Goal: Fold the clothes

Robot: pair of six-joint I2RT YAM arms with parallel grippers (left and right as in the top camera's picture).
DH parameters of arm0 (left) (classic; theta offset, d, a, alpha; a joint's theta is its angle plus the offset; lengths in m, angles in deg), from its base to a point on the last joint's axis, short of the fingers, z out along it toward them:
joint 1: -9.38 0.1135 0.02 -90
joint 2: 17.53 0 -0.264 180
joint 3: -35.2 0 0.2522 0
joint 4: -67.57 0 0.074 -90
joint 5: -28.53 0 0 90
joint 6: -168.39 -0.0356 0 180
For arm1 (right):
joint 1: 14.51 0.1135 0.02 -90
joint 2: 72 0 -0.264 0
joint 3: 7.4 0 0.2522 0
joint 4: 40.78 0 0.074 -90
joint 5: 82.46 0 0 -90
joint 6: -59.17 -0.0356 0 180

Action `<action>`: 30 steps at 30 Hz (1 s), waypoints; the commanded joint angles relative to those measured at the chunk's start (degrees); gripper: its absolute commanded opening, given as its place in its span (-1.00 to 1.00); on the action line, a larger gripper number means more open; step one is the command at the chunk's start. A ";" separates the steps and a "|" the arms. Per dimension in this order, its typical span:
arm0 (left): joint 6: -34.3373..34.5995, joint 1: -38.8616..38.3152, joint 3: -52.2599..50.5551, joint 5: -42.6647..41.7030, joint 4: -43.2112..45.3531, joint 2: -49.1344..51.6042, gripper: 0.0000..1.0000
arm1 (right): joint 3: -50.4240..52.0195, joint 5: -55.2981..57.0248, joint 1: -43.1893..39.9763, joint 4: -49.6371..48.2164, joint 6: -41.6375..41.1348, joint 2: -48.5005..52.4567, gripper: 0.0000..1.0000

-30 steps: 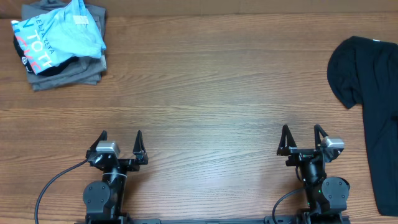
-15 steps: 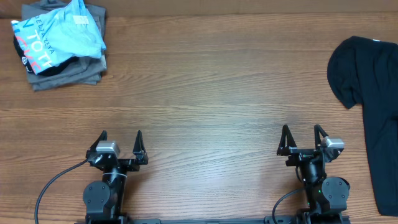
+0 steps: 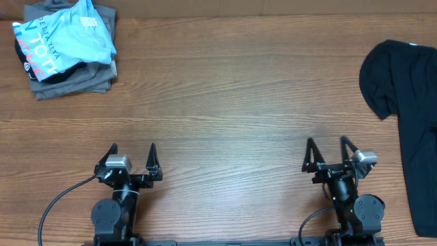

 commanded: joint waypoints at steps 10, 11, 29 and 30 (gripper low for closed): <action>-1.29 -0.20 -0.22 0.35 -0.07 -0.61 1.00 | 0.61 -21.70 0.35 -2.23 -28.13 -0.68 1.00; -1.29 -0.20 -0.22 0.35 -0.07 -0.61 0.99 | 0.59 -23.21 0.35 -3.23 -28.11 -0.68 1.00; -1.29 -0.20 -0.22 0.35 -0.07 -0.61 1.00 | -19.74 -2.43 0.22 -9.60 -8.46 13.51 1.00; -1.29 -0.20 -0.22 0.35 -0.07 -0.61 0.99 | -21.99 0.63 0.22 -7.91 -6.47 16.65 1.00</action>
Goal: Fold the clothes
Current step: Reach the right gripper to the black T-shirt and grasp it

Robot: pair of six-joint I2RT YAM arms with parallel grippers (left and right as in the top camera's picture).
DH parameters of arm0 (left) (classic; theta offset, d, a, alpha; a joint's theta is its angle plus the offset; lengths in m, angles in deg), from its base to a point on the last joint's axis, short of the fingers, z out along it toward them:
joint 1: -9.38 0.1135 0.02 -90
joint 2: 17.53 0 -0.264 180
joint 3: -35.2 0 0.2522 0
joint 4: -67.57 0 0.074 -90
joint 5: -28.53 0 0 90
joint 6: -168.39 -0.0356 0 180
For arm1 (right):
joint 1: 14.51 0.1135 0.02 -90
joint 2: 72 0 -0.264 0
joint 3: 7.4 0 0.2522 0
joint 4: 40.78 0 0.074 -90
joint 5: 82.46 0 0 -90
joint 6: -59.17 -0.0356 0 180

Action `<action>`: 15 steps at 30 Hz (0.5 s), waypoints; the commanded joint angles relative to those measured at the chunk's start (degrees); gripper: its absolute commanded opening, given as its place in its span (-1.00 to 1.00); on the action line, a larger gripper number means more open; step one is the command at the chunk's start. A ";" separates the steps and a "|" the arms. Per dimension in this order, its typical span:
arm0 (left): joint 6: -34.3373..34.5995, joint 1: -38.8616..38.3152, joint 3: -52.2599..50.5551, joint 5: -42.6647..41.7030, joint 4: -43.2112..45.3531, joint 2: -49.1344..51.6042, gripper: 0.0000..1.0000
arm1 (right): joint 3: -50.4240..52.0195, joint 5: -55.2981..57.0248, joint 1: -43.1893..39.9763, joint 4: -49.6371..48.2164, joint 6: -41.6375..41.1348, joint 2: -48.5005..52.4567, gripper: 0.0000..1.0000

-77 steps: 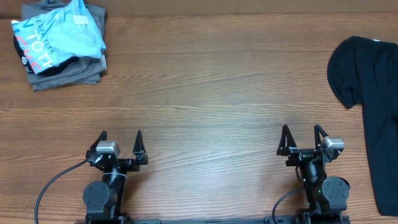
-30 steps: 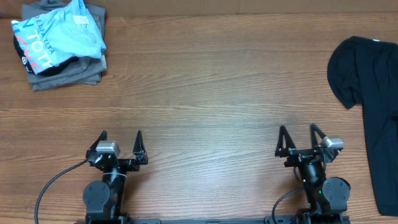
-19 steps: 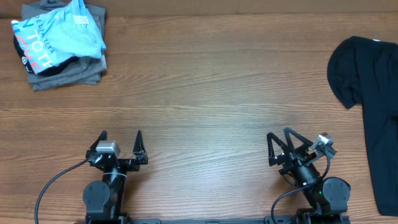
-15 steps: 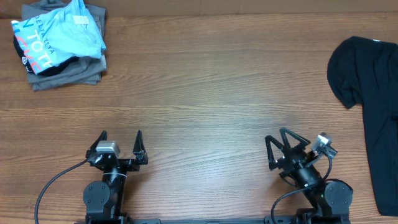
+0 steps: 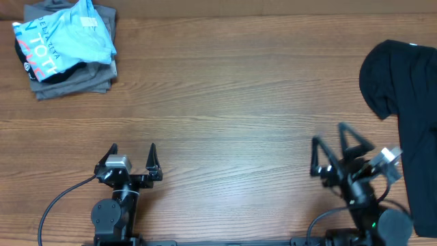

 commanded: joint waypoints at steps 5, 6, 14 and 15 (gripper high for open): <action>-1.29 -0.20 -0.22 0.35 -0.07 -0.59 1.00 | -20.26 25.33 -0.33 9.03 14.75 30.51 1.00; -1.29 -0.20 -0.22 0.35 -0.07 -0.59 1.00 | -23.06 25.46 -0.92 10.27 15.72 34.73 1.00; -1.29 -0.20 -0.22 0.35 -0.07 -0.59 0.99 | -58.40 24.83 -8.70 37.22 22.05 73.44 1.00; -1.29 -0.20 -0.22 0.35 -0.07 -0.59 1.00 | -62.66 24.92 -9.16 41.48 22.12 76.89 1.00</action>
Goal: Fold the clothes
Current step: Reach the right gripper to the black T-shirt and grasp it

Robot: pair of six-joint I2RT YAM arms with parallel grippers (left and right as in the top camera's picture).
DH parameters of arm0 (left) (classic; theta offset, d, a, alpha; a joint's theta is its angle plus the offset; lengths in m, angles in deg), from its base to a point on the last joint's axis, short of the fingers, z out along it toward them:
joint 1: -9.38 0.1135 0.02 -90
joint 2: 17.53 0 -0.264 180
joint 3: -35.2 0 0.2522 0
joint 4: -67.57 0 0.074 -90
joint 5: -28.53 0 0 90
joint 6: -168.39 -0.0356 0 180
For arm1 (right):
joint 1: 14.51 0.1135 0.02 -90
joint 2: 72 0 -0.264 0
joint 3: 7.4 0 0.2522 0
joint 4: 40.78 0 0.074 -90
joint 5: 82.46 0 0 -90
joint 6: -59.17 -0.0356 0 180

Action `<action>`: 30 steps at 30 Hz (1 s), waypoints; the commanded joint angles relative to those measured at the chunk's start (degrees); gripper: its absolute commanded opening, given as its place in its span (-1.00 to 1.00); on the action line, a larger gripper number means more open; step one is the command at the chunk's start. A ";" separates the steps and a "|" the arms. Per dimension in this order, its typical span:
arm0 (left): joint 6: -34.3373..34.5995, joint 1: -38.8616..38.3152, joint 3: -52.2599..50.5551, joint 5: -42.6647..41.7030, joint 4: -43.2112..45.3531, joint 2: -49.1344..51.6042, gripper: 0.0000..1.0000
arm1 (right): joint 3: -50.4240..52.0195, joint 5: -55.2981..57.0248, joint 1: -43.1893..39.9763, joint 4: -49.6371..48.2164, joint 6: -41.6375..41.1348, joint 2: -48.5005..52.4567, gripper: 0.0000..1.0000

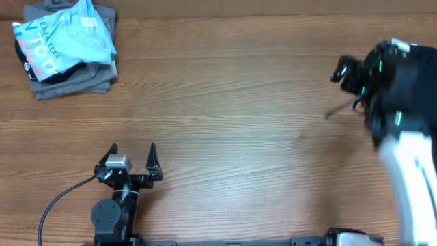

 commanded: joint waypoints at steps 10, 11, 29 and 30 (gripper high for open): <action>-1.29 -0.20 -0.22 0.33 0.00 -0.59 1.00 | -24.79 5.51 -7.93 15.45 3.78 26.21 1.00; -1.29 -0.20 -0.22 0.33 0.00 -0.59 1.00 | -24.79 5.22 -9.22 15.56 3.78 27.52 1.00; -1.29 -0.20 -0.22 0.33 0.00 -0.59 1.00 | -24.76 -0.94 -15.47 13.31 6.38 40.79 0.84; -1.29 -0.20 -0.22 0.33 0.00 -0.59 1.00 | -24.74 -0.92 -15.47 13.16 6.38 41.40 0.83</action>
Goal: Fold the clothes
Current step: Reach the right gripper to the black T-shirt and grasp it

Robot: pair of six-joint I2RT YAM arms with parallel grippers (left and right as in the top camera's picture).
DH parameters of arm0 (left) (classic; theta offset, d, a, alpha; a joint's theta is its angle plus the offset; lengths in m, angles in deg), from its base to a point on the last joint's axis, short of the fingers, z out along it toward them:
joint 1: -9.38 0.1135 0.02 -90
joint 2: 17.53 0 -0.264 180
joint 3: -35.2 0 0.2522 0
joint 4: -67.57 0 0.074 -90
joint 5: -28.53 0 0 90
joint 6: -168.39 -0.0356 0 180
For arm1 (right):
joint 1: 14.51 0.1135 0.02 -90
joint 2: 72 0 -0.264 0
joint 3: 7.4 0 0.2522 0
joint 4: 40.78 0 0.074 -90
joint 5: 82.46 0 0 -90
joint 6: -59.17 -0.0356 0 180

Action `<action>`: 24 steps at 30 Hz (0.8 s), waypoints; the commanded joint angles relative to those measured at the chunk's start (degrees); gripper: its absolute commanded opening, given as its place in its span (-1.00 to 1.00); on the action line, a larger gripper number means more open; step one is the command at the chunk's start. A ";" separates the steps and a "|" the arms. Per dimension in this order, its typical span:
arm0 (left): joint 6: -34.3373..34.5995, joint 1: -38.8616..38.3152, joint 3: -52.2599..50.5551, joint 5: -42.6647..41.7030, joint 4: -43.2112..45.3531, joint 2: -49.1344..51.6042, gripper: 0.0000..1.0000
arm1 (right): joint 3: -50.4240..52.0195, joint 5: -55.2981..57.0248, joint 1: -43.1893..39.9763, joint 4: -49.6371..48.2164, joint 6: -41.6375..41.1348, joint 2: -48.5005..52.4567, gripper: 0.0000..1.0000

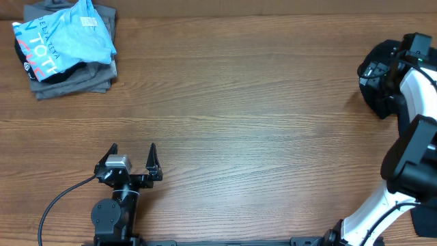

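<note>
A black garment (381,104) lies at the table's right edge, largely covered by my right arm. The arm reaches up along that edge, and my right gripper (369,71) sits over the garment's near-left part. Dark fingers against dark cloth hide whether it is open or shut. My left gripper (133,154) rests near the front left with its fingers spread and nothing between them.
A stack of folded clothes (68,51) sits at the back left corner, a light blue printed shirt on top of grey ones. The bare wooden table (239,102) spans the middle. A cable runs from the left arm's base.
My right arm has moved further right and settled; its gripper now sits over the black garment's left part instead of just left of it. The left arm has not moved.
Both arms were parked at the front, fingers open, with the black garment spread at the right edge. Then the right arm had turned toward the garment, then was up beside its upper left part. Now its gripper is over the cloth.
</note>
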 commanded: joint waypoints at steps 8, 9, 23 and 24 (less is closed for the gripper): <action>-1.29 -0.20 -0.22 0.35 -0.07 -0.61 1.00 | -1.29 -0.13 0.07 -1.70 0.57 4.96 0.75; -1.29 -0.20 -0.22 0.35 -0.07 -0.61 1.00 | -1.29 -0.13 0.09 -1.79 0.55 5.25 0.75; -1.29 -0.20 -0.22 0.35 -0.07 -0.61 1.00 | -1.29 -0.11 0.07 -3.76 0.55 9.44 0.31; -1.29 -0.20 -0.22 0.35 -0.07 -0.61 1.00 | -1.29 -0.11 0.07 -3.93 0.55 9.79 0.28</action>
